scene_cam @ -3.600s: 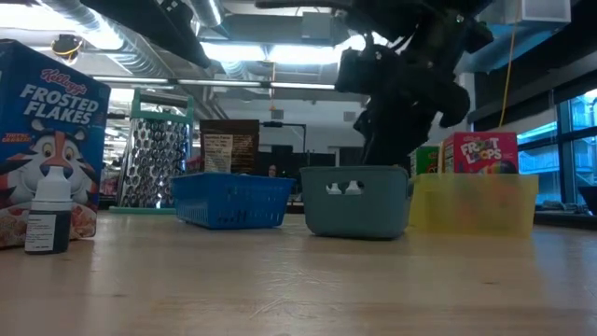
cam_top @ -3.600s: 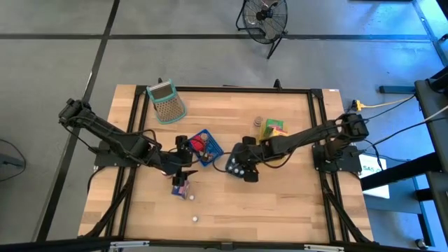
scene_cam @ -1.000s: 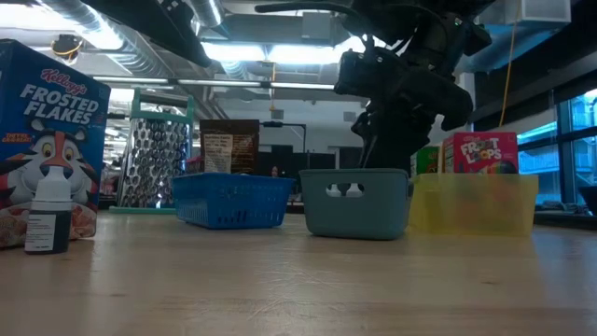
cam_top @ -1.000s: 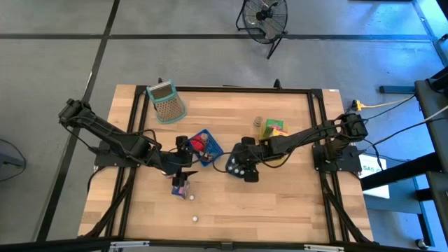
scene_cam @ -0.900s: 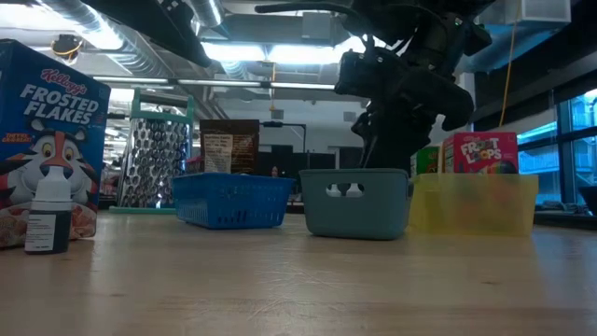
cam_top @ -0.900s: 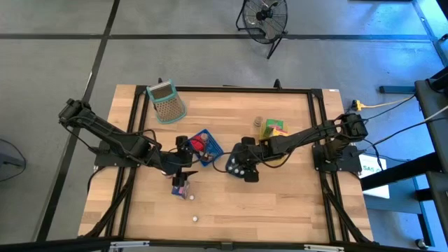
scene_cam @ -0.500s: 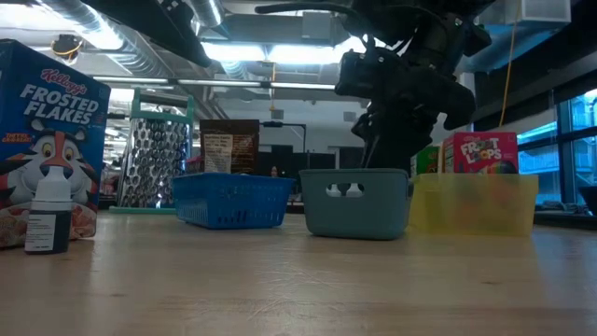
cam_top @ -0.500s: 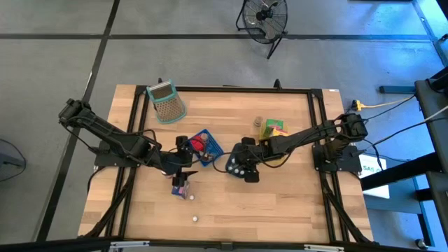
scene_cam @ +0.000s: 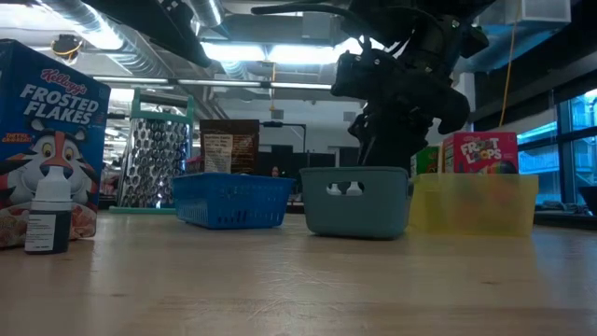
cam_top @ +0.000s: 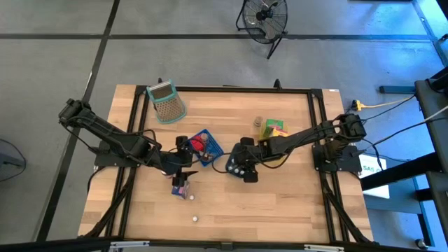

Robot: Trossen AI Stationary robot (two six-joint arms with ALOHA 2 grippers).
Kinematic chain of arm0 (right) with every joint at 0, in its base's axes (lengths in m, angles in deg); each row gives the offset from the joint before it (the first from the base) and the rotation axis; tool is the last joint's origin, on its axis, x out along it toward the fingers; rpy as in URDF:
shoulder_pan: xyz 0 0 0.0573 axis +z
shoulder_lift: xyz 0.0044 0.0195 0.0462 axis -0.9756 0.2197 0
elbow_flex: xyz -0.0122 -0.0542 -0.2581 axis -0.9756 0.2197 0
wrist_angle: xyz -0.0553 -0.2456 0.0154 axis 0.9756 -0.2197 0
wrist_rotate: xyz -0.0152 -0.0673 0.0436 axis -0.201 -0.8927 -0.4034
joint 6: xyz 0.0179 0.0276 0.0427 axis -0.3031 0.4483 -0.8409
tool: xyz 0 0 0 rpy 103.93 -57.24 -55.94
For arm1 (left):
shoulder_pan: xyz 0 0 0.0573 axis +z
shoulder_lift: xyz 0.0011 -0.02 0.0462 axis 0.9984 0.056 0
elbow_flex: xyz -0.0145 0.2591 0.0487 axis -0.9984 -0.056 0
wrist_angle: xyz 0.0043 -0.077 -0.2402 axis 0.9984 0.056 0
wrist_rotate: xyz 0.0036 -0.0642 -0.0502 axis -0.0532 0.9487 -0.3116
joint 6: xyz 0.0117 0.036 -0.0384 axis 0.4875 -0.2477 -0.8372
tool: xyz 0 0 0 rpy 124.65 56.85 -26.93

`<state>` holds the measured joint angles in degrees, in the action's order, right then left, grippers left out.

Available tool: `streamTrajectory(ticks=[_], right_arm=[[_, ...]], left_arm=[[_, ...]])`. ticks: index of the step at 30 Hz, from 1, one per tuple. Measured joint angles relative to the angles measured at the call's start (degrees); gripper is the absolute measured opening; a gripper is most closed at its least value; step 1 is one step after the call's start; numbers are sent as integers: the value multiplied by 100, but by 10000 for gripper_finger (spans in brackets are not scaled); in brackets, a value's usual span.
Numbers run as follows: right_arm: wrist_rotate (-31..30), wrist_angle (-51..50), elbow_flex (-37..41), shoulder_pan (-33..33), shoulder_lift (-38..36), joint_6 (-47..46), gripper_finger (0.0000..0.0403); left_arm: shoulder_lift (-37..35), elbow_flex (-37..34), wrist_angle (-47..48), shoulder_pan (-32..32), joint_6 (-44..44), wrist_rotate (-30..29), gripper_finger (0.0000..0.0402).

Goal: Pick & Place Kitchen Items
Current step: Put the purple food coloring bottle into the green bin, then adjust the yellow food coloring bottle in the green bin

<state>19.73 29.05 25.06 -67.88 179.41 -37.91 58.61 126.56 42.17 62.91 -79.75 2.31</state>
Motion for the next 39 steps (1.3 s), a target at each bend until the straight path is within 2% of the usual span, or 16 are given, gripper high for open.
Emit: streamTrajectory(ticks=[26, 39], right_arm=[[0, 43, 27, -7, 48, -81, 100], [-224, -946, -947, 14, 37, -59, 100]], left_arm=[[0, 0, 2, 0, -44, 11, 329], [0, 0, 4, 0, -94, 11, 329]])
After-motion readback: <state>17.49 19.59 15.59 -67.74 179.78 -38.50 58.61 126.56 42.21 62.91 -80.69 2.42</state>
